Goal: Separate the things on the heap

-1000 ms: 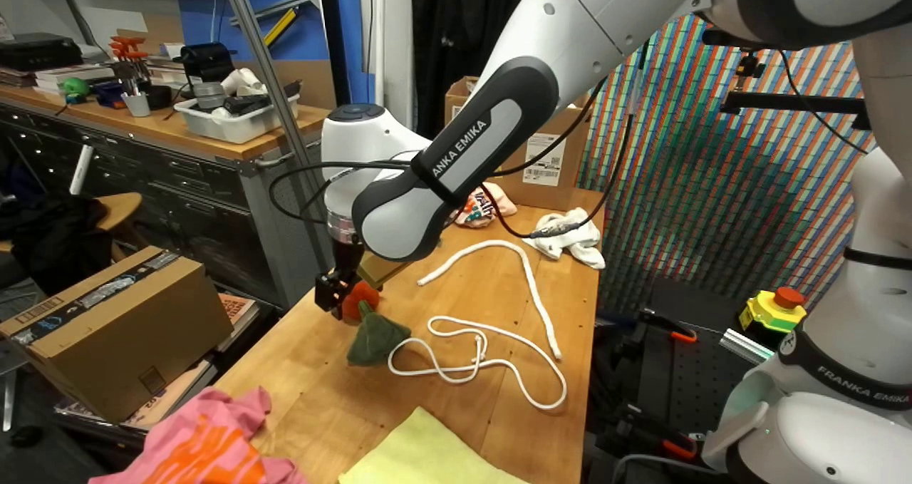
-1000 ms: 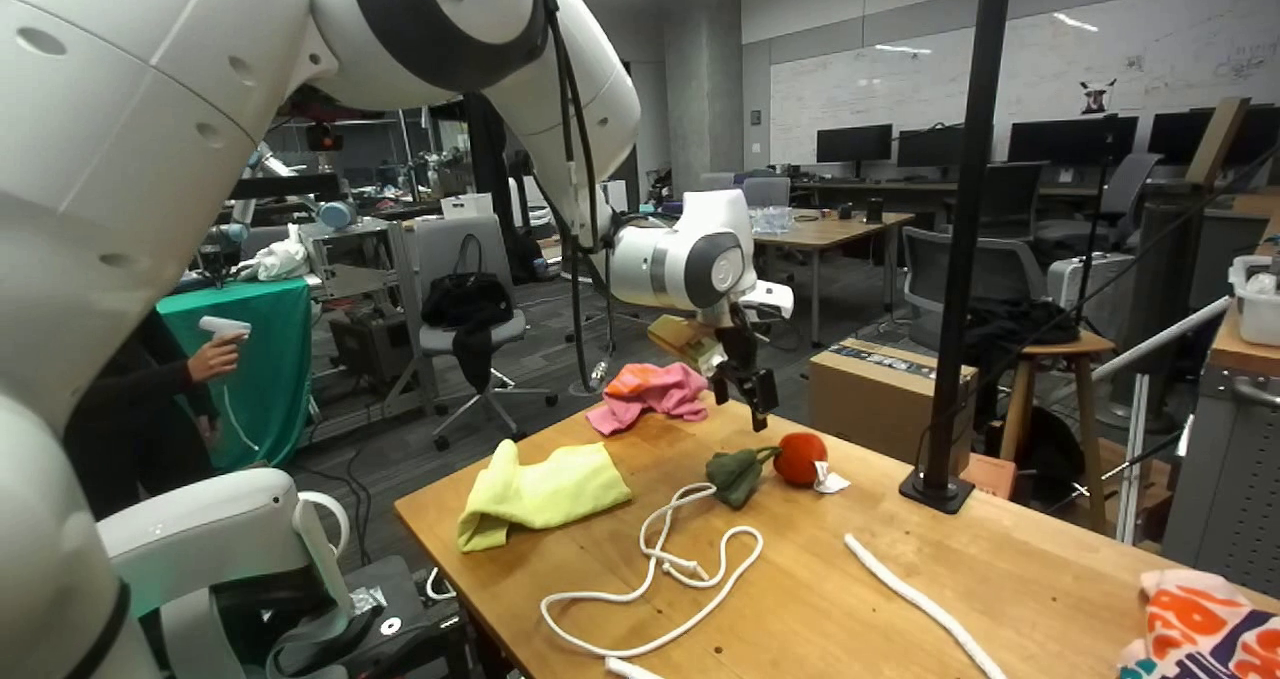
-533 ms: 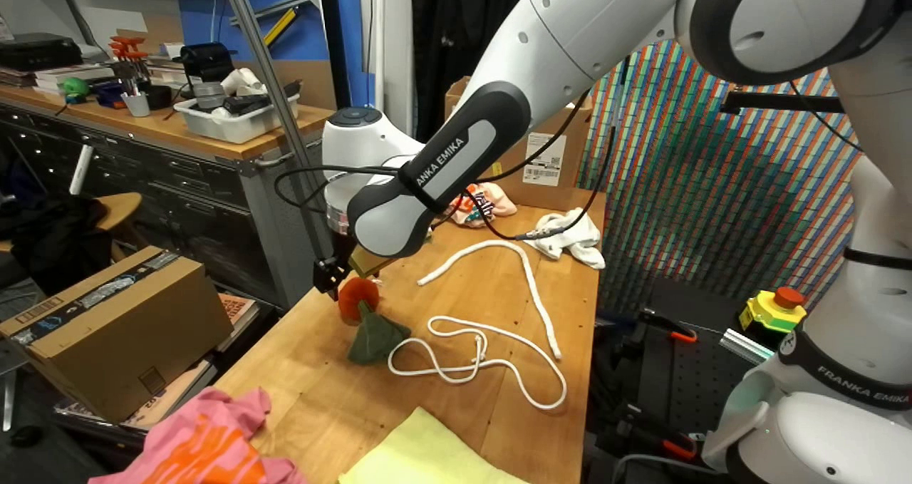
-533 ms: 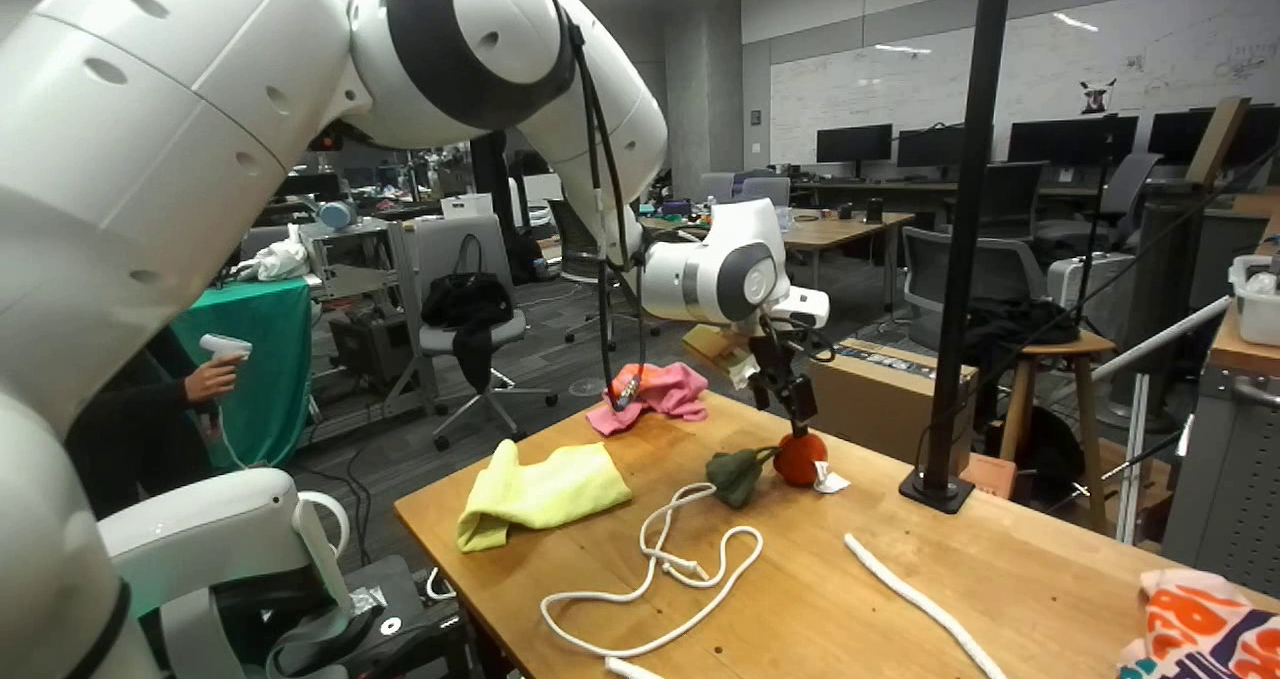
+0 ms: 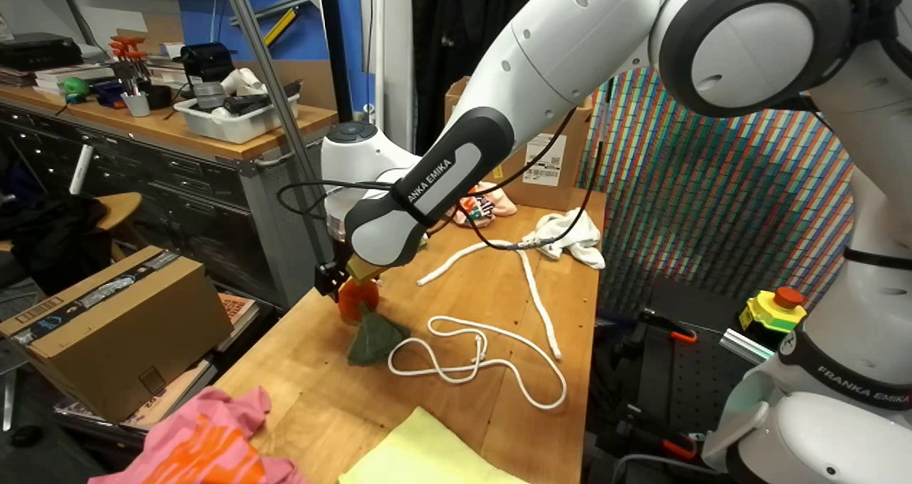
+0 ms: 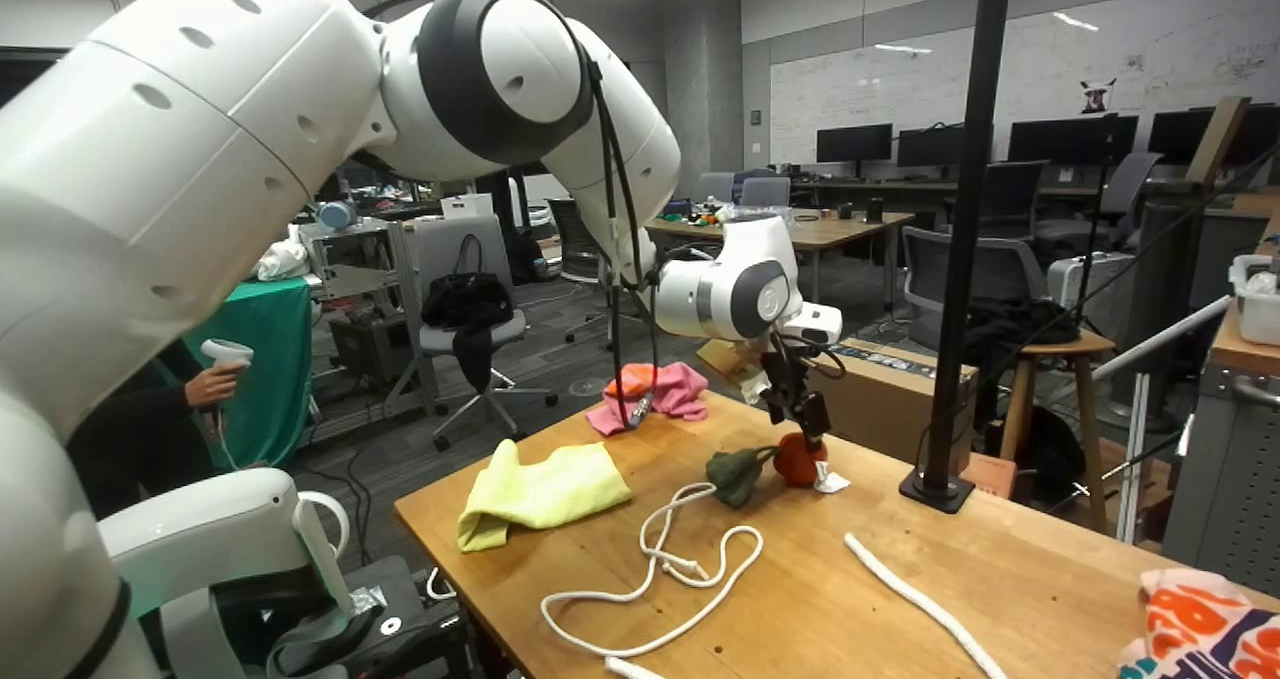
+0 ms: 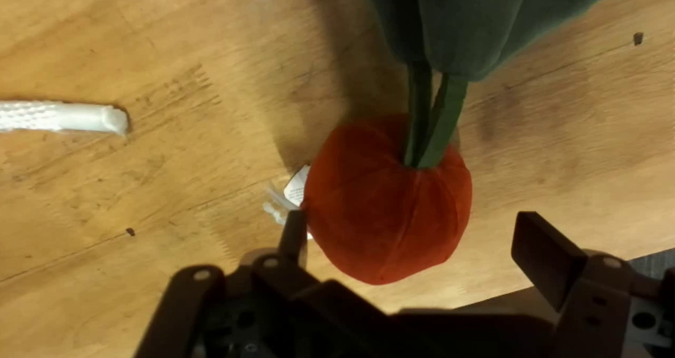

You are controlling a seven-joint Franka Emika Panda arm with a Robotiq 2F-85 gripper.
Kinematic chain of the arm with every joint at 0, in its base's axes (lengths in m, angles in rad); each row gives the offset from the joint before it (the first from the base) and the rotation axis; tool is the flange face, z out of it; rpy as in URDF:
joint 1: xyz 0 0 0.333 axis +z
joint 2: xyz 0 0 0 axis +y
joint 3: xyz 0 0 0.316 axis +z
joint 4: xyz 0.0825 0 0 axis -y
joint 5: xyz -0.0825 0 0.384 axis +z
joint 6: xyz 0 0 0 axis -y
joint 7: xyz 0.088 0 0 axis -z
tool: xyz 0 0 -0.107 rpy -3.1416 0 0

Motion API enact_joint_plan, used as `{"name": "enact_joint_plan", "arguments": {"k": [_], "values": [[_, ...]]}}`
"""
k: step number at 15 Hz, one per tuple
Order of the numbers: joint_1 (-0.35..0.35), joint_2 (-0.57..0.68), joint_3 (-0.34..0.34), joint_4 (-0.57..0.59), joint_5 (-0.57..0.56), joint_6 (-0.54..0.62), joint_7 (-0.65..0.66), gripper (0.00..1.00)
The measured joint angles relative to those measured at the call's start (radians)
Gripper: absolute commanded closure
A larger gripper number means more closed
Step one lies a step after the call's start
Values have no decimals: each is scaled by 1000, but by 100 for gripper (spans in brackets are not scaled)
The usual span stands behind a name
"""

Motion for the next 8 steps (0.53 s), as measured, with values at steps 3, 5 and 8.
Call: {"name": "enact_joint_plan", "arguments": {"k": [3,5,8], "values": [[-1,19,-1,19,1,-11,2,9],[-2,29,-2,29,1,-22,3,34],[-4,44,-5,42,1,-38,3,58]]}}
